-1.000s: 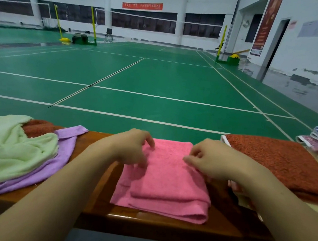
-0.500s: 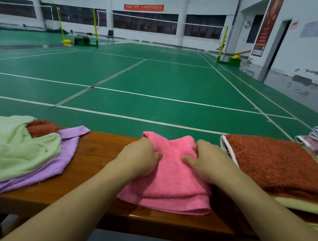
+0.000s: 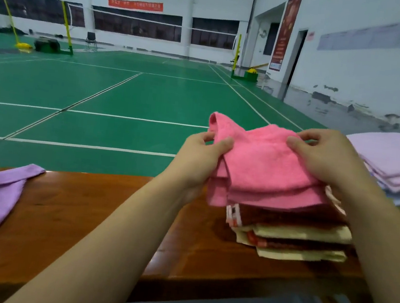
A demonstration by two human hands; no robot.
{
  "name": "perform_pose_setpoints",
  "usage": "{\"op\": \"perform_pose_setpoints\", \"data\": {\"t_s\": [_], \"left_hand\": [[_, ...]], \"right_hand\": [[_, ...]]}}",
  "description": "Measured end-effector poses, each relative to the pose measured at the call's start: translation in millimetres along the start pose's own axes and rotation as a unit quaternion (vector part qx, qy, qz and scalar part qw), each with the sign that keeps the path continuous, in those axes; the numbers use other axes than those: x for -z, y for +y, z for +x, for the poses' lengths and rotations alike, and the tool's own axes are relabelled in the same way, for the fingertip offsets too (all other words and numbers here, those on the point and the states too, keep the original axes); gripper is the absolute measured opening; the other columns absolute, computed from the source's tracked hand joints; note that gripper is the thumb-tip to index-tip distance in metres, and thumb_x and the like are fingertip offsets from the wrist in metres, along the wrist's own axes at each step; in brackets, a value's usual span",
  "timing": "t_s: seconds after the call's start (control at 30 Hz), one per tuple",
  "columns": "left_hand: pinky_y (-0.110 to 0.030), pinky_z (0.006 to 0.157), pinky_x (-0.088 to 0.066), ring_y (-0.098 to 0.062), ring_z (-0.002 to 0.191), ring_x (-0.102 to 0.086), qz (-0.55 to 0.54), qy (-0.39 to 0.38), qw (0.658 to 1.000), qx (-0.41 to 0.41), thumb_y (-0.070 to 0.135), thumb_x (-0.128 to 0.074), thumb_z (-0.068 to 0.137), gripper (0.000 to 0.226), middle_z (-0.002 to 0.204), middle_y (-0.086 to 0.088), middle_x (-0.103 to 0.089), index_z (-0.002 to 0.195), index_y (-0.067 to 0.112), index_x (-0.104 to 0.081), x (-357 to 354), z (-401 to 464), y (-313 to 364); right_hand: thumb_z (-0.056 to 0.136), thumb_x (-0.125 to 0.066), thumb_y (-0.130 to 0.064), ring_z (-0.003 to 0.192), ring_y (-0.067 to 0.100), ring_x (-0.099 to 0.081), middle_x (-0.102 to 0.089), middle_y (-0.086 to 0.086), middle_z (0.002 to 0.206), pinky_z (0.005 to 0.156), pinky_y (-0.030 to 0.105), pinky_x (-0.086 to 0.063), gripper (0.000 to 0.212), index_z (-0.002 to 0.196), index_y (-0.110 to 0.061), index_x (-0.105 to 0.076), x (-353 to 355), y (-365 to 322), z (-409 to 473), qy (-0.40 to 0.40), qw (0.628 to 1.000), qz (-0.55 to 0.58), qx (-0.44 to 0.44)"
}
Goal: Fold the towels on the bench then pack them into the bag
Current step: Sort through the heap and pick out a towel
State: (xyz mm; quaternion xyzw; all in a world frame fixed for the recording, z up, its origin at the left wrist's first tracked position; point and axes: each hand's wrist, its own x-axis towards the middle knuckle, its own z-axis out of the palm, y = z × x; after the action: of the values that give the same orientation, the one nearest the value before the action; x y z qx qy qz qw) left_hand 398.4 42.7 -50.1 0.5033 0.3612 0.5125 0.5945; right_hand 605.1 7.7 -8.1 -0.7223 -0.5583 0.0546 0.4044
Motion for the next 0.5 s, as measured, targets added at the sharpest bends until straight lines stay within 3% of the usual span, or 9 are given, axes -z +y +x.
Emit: {"op": "perform_pose_setpoints", "data": {"t_s": [0.1,0.2,0.27,0.33,0.4,0.47,0.5], "left_hand": [[-0.038,0.081,-0.060,-0.025,0.086,-0.073,-0.014,-0.031,0.999,0.021,0.009,-0.064,0.098,0.029,0.112,-0.021,-0.073,0.125,-0.002,-0.062,-33,16,-21],[-0.049,0.094,-0.057,-0.032,0.100,-0.072,0.154,-0.015,0.988,0.019,0.016,-0.068,0.093,0.025,0.110,-0.018,-0.073,0.113,0.002,-0.066,-49,24,-42],[-0.044,0.109,-0.045,-0.033,0.123,-0.057,0.330,0.030,0.943,-0.012,0.029,-0.066,0.092,0.049,0.133,-0.018,-0.058,0.132,0.004,-0.054,-56,24,-48],[-0.041,0.119,-0.024,-0.033,0.142,-0.027,0.440,0.082,0.891,-0.078,0.040,-0.059,0.095,0.066,0.153,-0.015,-0.027,0.150,0.012,-0.036,-62,17,-45],[-0.044,0.123,-0.017,-0.031,0.148,-0.014,0.481,0.058,0.865,-0.130,0.045,-0.050,0.099,0.059,0.162,-0.011,-0.015,0.150,0.017,-0.040,-66,15,-44],[-0.046,0.125,-0.015,-0.030,0.152,-0.013,0.534,-0.027,0.835,-0.126,0.045,-0.038,0.104,0.053,0.166,-0.014,-0.017,0.147,0.014,-0.047,-69,19,-51],[-0.046,0.126,-0.011,-0.030,0.154,-0.010,0.562,-0.076,0.817,-0.108,0.044,-0.030,0.107,0.055,0.166,-0.015,-0.017,0.151,0.013,-0.042,-68,21,-56]], "right_hand": [[0.094,-0.070,-0.032,0.107,0.028,-0.063,-0.071,0.012,0.122,0.093,0.035,-0.044,0.029,0.114,-0.012,-0.075,22,29,7,0.034,0.997,-0.053,-0.034],[0.091,-0.071,-0.037,0.112,0.037,-0.063,-0.070,0.015,0.124,0.094,0.040,-0.047,0.031,0.113,-0.014,-0.075,20,47,8,0.026,0.984,-0.166,-0.057],[0.093,-0.068,-0.039,0.110,0.038,-0.063,-0.070,0.015,0.122,0.093,0.043,-0.049,0.036,0.120,-0.016,-0.070,10,45,7,0.041,0.973,-0.221,-0.041],[0.096,-0.063,-0.038,0.113,0.037,-0.062,-0.069,0.015,0.124,0.096,0.044,-0.049,0.037,0.125,-0.015,-0.067,-1,38,5,0.046,0.972,-0.232,0.005],[0.099,-0.057,-0.041,0.119,0.033,-0.060,-0.065,0.012,0.132,0.100,0.043,-0.048,0.039,0.130,-0.018,-0.064,-12,33,4,-0.006,0.971,-0.234,0.041],[0.103,-0.047,-0.045,0.124,0.032,-0.057,-0.060,0.011,0.139,0.103,0.041,-0.046,0.043,0.134,-0.017,-0.059,-19,33,4,-0.105,0.956,-0.269,0.059],[0.105,-0.042,-0.045,0.130,0.031,-0.053,-0.055,0.012,0.145,0.108,0.041,-0.042,0.046,0.138,-0.015,-0.055,-22,33,4,-0.156,0.949,-0.266,0.060]]}}
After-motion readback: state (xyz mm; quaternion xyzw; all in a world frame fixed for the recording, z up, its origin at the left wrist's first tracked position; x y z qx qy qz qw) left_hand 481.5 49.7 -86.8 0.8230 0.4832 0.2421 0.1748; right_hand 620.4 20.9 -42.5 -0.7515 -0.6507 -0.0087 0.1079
